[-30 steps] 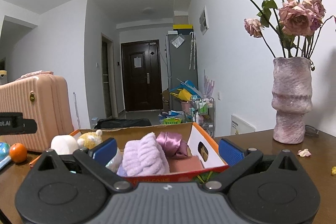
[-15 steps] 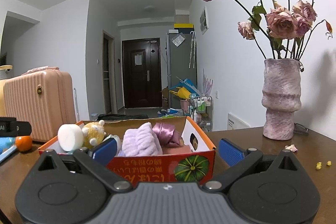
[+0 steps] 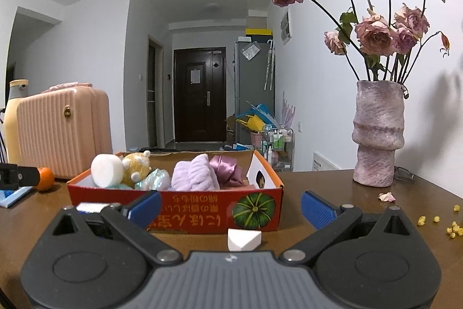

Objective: Organize soft objects
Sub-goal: 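Move both tools back from the box toward the blue milk carton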

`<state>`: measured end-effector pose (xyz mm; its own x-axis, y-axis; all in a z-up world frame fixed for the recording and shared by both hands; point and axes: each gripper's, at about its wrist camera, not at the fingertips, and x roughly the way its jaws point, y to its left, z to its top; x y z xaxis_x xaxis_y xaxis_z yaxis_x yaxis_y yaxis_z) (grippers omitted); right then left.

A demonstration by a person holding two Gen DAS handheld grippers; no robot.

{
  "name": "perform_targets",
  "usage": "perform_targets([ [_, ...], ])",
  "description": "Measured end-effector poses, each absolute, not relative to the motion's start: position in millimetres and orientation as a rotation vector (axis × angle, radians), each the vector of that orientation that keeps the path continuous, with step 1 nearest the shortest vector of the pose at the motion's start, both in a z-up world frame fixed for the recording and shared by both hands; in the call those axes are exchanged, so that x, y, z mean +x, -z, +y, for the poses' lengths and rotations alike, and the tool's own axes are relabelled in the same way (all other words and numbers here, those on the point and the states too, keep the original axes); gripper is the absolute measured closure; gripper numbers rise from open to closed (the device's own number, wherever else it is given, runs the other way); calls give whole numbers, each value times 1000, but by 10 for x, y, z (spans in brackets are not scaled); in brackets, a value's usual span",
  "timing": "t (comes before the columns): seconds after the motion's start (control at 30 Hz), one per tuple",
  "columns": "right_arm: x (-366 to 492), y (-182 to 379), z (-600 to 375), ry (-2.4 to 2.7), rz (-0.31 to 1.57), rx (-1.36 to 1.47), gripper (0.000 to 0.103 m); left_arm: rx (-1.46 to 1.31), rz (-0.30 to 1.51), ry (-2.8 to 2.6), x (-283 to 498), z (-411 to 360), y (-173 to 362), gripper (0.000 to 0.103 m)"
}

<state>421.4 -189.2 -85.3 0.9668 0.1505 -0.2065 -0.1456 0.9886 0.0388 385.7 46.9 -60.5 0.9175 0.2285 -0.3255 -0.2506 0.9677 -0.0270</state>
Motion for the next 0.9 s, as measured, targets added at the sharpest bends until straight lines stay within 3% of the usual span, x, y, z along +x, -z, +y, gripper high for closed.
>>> perform_targets([
  [0.9, 3940, 917, -1945, -176, 258, -24, 0, -61, 389, -186, 3558, 520, 700, 0],
])
